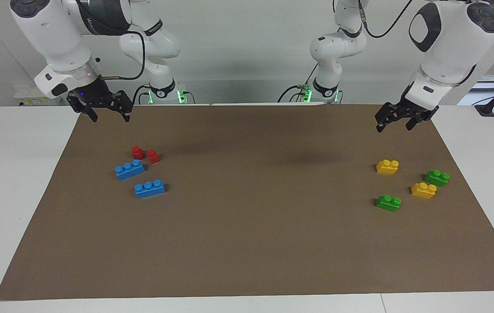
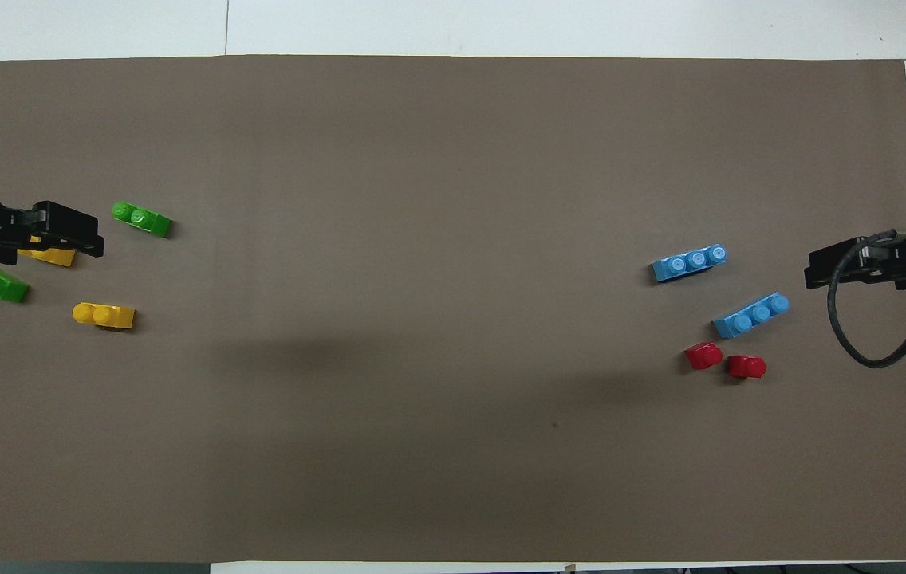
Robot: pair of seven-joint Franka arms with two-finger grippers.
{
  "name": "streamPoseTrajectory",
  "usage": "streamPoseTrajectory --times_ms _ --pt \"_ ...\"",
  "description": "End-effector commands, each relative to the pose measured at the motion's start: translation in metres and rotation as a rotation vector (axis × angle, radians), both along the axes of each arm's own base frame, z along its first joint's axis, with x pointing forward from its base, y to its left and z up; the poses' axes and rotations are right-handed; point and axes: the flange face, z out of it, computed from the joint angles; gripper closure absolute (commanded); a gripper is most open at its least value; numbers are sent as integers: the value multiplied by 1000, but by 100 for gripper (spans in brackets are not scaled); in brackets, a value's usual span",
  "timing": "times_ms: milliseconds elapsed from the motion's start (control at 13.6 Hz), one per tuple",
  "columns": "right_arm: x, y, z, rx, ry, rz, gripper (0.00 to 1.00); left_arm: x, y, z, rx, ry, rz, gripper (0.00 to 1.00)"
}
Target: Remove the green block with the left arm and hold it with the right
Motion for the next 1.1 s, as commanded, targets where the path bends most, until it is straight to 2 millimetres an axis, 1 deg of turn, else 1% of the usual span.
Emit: streamPoseTrajectory --times_ms 0,1026 --pt "3 -5 2 -12 8 16 0 -8 3 4 -12 -3 -8 0" --pt "4 -6 4 -36 0 24 0 -8 -1 4 -10 -5 -10 0"
